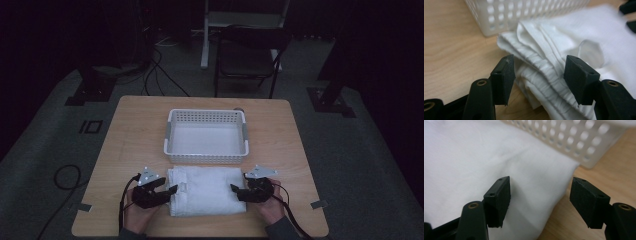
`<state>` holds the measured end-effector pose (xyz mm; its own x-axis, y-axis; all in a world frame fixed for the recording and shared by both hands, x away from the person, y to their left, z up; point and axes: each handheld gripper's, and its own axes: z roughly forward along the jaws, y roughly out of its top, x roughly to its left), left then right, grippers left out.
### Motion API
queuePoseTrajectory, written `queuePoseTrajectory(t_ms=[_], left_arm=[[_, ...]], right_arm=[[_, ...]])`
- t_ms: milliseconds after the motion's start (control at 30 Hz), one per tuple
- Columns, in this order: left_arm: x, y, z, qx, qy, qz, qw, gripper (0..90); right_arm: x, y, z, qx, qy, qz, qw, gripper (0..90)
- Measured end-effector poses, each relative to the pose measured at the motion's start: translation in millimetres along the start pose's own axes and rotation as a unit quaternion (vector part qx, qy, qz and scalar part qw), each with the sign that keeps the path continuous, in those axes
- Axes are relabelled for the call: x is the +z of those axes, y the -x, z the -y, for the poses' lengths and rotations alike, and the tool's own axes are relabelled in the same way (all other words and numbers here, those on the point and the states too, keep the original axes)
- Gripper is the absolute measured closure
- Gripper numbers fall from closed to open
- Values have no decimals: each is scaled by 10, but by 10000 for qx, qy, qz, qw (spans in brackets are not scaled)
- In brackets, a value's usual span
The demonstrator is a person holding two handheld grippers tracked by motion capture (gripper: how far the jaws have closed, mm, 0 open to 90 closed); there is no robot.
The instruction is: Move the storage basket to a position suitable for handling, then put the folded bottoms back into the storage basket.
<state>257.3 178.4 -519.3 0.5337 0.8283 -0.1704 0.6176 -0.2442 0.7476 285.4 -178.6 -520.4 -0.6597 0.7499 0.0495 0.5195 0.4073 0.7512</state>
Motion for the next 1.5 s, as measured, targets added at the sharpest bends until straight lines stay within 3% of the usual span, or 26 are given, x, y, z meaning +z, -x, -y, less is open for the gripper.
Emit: queuePoseTrajectory(t_ms=[300,567,833,967,1167,1300,1400,1500], left_arm=[[152,-82,-51,6,-55,-20,10000,428],[304,-154,-201,148,11,-101,9998,424],[373,-228,-230,51,167,-160,9997,384],[357,-231,-248,64,245,-191,9995,360],[117,-181,-391,-78,722,-355,9967,349],[4,-87,-499,-205,914,-128,9955,297],[-10,18,-568,-311,948,90,9950,231],[16,106,-596,-333,905,160,9952,152]], right_arm=[[237,165,15,437,-182,-255,9986,324],[299,256,-62,493,-97,38,9987,324],[319,278,-87,483,-52,135,9987,325],[318,272,-89,458,-55,160,9988,324],[315,265,-88,424,-54,184,9989,322],[315,262,-88,408,-50,200,9990,319],[314,260,-87,404,-52,207,9990,319],[313,256,-86,391,-46,221,9990,318]])
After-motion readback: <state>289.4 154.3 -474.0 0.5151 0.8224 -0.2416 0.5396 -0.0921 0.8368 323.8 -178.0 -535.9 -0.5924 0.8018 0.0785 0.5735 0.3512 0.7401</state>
